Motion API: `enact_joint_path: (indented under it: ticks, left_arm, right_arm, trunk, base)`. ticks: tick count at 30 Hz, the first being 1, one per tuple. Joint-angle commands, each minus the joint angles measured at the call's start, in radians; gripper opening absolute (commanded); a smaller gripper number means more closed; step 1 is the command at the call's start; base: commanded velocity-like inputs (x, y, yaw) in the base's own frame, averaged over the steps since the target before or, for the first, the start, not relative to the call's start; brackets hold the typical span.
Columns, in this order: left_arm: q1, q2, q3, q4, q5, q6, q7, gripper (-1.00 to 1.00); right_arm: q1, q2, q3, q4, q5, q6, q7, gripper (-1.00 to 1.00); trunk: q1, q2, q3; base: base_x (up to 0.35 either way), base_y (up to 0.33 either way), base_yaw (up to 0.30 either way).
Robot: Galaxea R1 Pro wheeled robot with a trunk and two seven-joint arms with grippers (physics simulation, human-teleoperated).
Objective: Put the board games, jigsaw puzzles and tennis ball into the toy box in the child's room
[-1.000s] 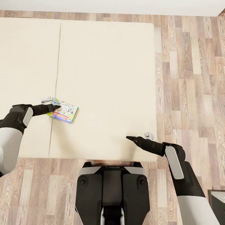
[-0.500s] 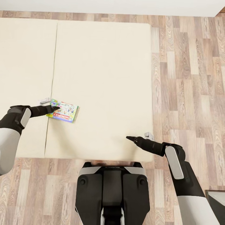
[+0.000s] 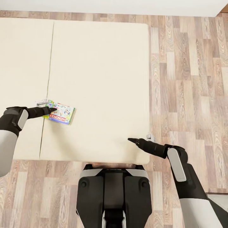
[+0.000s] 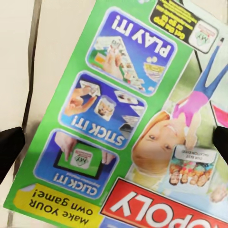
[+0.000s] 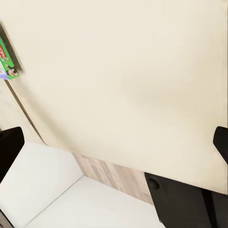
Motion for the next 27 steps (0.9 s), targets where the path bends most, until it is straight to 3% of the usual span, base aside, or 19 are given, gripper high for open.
enact_joint_path:
  ticks: [1,27]
  left_arm:
    - [0.0,-0.051,0.002,0.043,0.005,0.011,-0.004,1.0]
    - [0.0,-0.051,0.002,0.043,0.005,0.01,-0.004,1.0]
  right_arm:
    - [-0.001,0.0,-0.001,0.0,0.009,0.004,0.01,1.0]
    - [-0.001,0.0,-0.001,0.002,0.009,0.002,0.011,1.0]
  trunk:
    - [0.001,-0.001,-0.001]
    - [0.001,-0.001,-0.001]
  base:
    - [0.0,-0.229,0.0]
    - [0.0,-0.073,0.0]
